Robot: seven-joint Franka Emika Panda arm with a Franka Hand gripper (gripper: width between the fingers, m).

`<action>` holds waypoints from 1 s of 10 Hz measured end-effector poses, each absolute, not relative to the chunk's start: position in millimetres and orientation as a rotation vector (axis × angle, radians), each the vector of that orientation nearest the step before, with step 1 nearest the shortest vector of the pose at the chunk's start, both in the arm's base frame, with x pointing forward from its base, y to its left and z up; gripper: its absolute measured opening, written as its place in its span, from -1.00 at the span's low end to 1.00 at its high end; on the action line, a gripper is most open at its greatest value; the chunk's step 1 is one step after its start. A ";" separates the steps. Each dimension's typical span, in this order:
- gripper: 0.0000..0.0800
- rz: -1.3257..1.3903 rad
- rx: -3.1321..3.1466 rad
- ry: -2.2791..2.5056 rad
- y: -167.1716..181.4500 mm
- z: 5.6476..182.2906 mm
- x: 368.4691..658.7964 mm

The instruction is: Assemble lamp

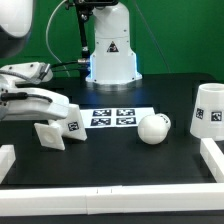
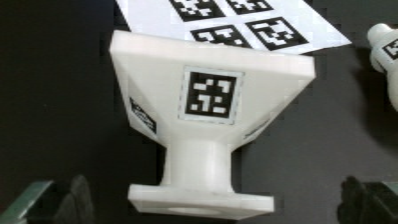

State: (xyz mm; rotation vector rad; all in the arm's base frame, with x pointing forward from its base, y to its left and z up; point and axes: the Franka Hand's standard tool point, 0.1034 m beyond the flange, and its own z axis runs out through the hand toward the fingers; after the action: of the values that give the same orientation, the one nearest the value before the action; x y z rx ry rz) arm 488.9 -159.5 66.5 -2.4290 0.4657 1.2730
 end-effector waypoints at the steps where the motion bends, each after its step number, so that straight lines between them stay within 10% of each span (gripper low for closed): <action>1: 0.75 1.273 -2.429 0.465 -159.3 66.4 488.9; 10: 0.75 1.497 -2.292 0.626 -154.3 37.4 464.3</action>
Offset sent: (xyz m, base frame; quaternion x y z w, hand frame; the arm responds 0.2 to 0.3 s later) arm -0.0132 -0.0102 -0.0217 0.0050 -0.1037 0.1462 0.9838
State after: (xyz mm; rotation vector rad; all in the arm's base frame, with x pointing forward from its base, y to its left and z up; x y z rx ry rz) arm 464.3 -154.3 37.4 -2.2924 0.6262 1.4967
